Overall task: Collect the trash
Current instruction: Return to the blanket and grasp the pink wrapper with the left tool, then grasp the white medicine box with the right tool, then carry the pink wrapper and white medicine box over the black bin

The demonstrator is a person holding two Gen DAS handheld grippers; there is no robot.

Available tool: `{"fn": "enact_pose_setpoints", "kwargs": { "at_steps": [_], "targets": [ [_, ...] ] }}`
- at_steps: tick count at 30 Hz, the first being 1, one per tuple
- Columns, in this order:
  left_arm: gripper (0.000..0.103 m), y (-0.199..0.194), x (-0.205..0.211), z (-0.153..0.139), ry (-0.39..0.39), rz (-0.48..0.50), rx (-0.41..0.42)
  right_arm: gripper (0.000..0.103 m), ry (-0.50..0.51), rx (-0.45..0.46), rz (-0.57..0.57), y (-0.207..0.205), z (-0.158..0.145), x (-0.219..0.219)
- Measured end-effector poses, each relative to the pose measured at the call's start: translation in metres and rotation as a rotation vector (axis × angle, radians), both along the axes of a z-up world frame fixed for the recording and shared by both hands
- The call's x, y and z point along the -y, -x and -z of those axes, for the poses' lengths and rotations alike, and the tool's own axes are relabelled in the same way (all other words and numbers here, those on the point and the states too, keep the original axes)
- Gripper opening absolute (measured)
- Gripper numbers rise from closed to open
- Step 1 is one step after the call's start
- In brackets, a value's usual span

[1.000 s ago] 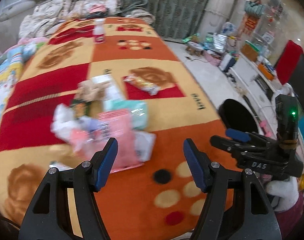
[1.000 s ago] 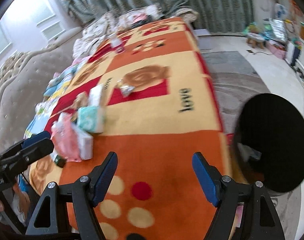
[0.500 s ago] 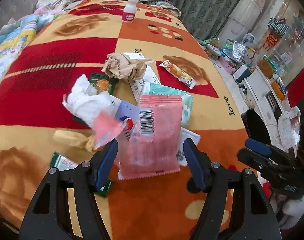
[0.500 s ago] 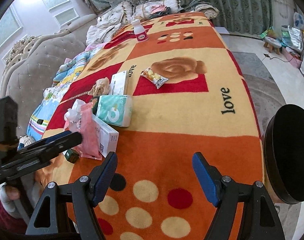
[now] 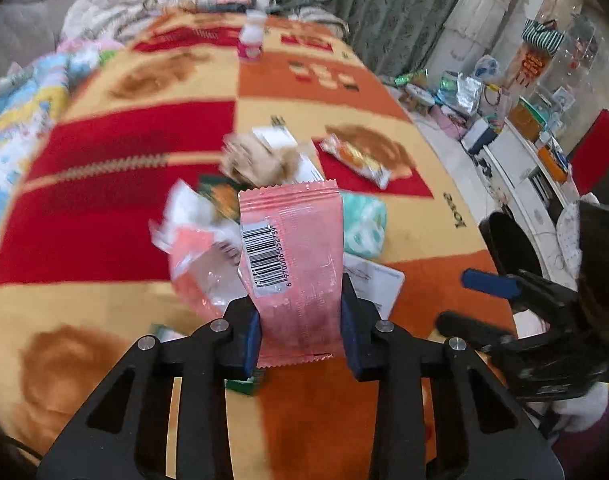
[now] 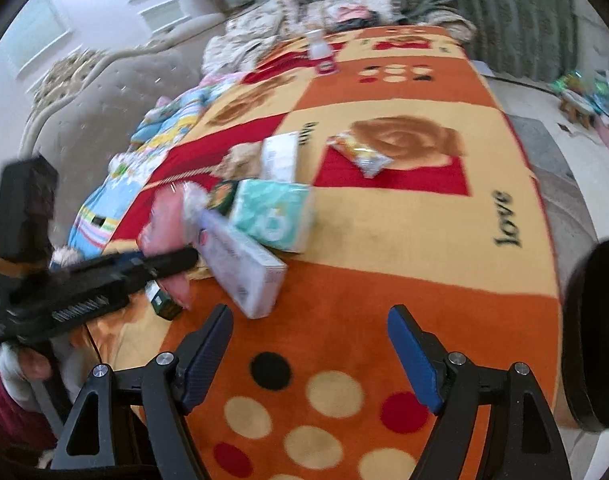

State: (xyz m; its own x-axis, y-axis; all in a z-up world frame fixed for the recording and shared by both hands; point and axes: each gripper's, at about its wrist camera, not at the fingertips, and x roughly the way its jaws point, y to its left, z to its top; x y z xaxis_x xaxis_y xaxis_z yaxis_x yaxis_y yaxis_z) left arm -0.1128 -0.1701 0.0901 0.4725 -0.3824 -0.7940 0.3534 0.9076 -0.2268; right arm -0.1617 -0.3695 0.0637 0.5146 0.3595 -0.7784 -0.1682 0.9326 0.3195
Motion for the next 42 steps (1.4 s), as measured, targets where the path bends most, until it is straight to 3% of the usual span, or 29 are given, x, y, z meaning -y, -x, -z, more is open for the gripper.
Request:
{"fn": "enact_pose_setpoints", "kwargs": {
  "at_steps": [8,16,19,22,25,30,32,35,39,41,42],
  "targets": [
    [0.031,-0.005,-0.059,-0.039,0.010,-0.088,0.058,0.078,0.164,0.058,-0.215,-0.027,-0.002,-0.071],
    [0.031,-0.006,-0.070,-0.032,0.031,-0.110,0.035,0.077,0.418,0.073,-0.352,-0.053,0.026,-0.117],
    [0.031,-0.007,-0.066,-0.030,0.037,-0.102,0.028,0.056,0.503,0.104,-0.358,-0.051,0.035,-0.122],
    [0.031,-0.007,-0.060,-0.030,0.044,-0.088,0.028,0.050,0.421,0.098,-0.310,-0.045,0.027,-0.107],
    [0.031,-0.004,-0.053,-0.034,0.059,-0.072,0.036,0.050,0.285,0.039,-0.278,-0.027,0.016,-0.083],
    [0.031,-0.001,-0.031,-0.036,0.065,-0.028,0.047,0.050,0.164,-0.093,-0.183,0.008,0.024,-0.033],
    [0.031,0.001,-0.019,-0.035,0.061,-0.008,0.042,0.051,0.160,-0.128,-0.150,0.017,0.035,-0.020],
    [0.031,0.004,-0.005,-0.034,0.053,0.019,0.038,0.060,0.188,-0.100,-0.121,0.024,0.040,-0.020],
    [0.031,0.010,0.010,-0.036,0.034,0.045,0.046,0.062,0.230,-0.033,-0.127,0.022,0.040,-0.030],
    [0.031,0.011,0.016,-0.036,0.029,0.053,0.047,0.049,0.225,-0.014,-0.120,0.021,0.041,-0.029],
    [0.031,0.011,0.019,-0.036,0.027,0.057,0.045,0.048,0.219,-0.009,-0.116,0.021,0.041,-0.027]
  ]
}}
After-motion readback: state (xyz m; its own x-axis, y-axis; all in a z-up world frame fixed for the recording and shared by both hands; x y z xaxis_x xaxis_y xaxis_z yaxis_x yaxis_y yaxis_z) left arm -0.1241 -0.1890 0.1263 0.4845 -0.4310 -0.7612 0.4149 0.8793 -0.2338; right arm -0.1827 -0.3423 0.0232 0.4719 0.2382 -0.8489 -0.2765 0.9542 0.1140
